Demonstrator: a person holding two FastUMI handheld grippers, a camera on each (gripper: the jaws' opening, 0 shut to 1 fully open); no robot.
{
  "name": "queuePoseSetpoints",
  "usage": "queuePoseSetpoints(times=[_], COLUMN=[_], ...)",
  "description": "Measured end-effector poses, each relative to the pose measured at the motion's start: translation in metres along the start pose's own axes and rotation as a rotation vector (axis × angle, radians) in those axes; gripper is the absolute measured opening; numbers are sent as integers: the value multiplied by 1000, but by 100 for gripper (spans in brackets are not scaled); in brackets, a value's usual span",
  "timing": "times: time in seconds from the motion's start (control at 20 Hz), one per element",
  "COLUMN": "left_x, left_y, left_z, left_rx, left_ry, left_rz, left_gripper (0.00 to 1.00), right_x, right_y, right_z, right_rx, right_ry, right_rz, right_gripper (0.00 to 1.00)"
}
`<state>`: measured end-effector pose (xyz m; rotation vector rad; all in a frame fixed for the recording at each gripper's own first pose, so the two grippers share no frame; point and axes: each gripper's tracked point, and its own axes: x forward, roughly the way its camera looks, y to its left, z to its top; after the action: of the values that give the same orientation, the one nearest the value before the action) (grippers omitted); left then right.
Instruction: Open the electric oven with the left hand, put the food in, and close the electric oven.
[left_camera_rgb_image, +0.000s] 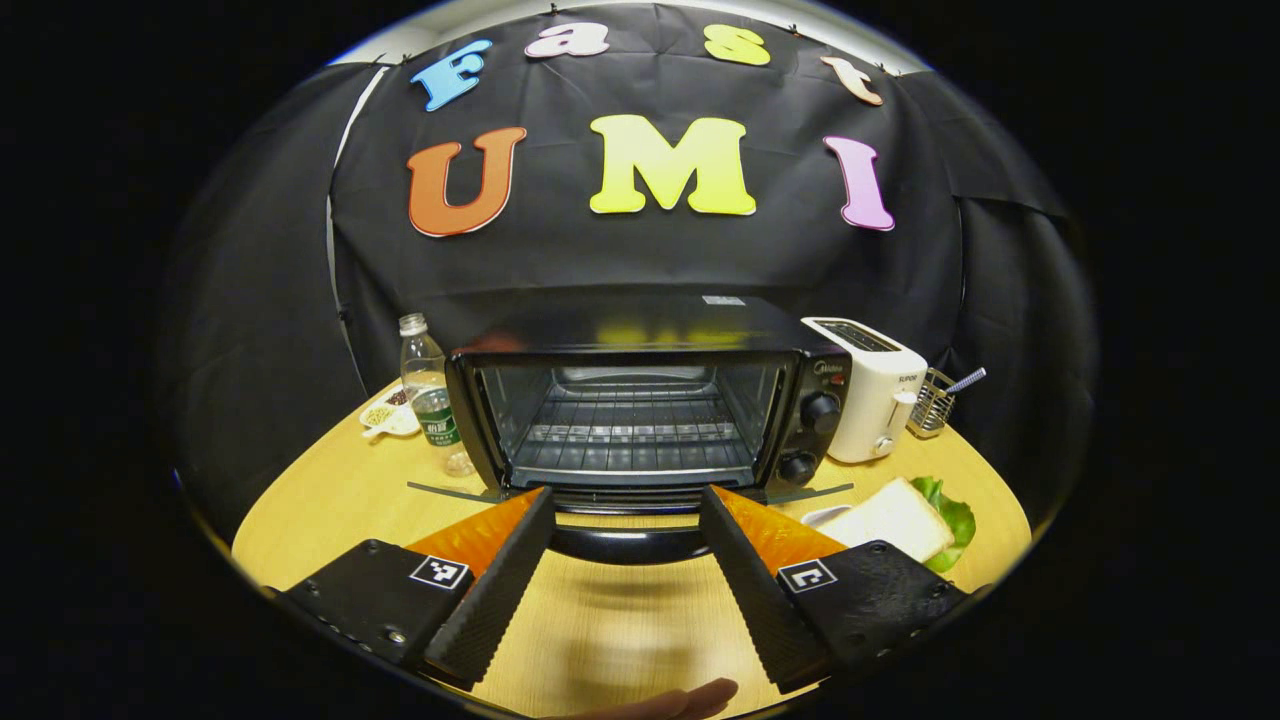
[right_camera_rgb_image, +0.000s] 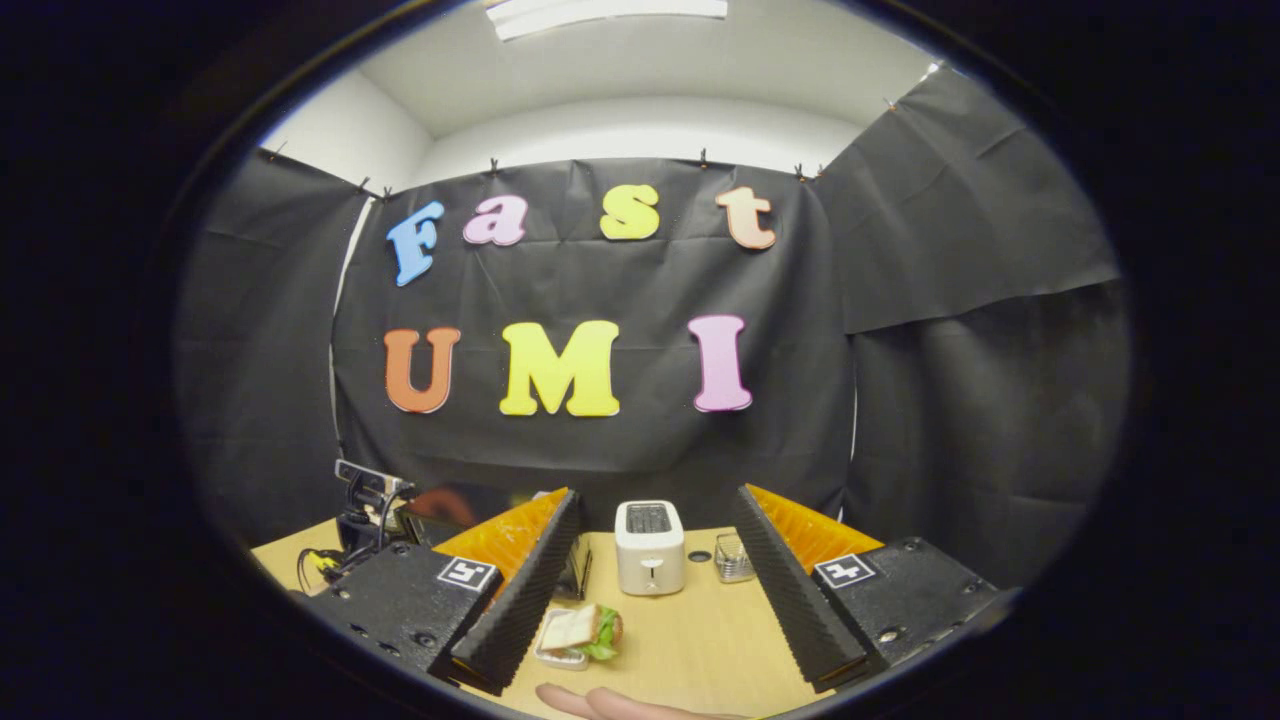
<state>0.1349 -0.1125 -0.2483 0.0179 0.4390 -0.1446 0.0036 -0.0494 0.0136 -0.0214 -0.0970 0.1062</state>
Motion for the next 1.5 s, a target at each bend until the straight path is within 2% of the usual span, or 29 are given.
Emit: queuePoseSetpoints(times=[0.2,0.25,0.4,0.45,0.65,0.7,0.75,0.85,0.9,0.95,1.0,1.05,1.1,1.3,1.35,1.5], left_x=[-6,-7,-11,-9,-6,-6,-5,-1,-1,0,-1,1,0,-20,-30,-60], left_y=[-2,-2,-2,-4,-4,-4,-5,-6,-6,-6,-7,-5,-5,8,11,21], left_z=[-22,-30,-54,-60,-88,-92,-96,-108,-117,-118,-114,-113,-114,-86,-75,-35], left_rx=[2,0,-16,-12,-35,-44,-35,-22,-27,-28,-23,-23,-27,-31,-34,-29], left_ry=[-9,-4,28,31,84,88,83,108,131,130,112,103,113,41,13,-92], left_rz=[-17,-18,-19,-19,-18,-17,-17,-18,-17,-17,-16,-17,-17,4,6,8], left_gripper=[97,96,96,96,96,82,95,94,80,95,95,95,94,95,95,95], right_x=[-2,-1,-1,-1,4,4,6,8,10,11,13,14,16,30,35,56], right_y=[-3,-5,-5,-7,-7,-5,-4,-2,-1,-1,0,0,0,0,1,10], right_z=[-3,-4,-5,-7,-16,-18,-20,-25,-27,-30,-31,-34,-36,-45,-49,-74], right_rx=[-10,-11,-15,-14,-21,-23,-28,-36,-36,-31,-26,-20,-15,-16,-22,-31], right_ry=[7,10,10,12,36,40,43,53,60,68,74,81,89,125,140,226], right_rz=[-3,-9,-9,-10,-15,-13,-12,-13,-12,-13,-12,-9,-7,3,12,69], right_gripper=[90,100,100,90,90,100,100,100,100,100,100,91,100,100,90,90])
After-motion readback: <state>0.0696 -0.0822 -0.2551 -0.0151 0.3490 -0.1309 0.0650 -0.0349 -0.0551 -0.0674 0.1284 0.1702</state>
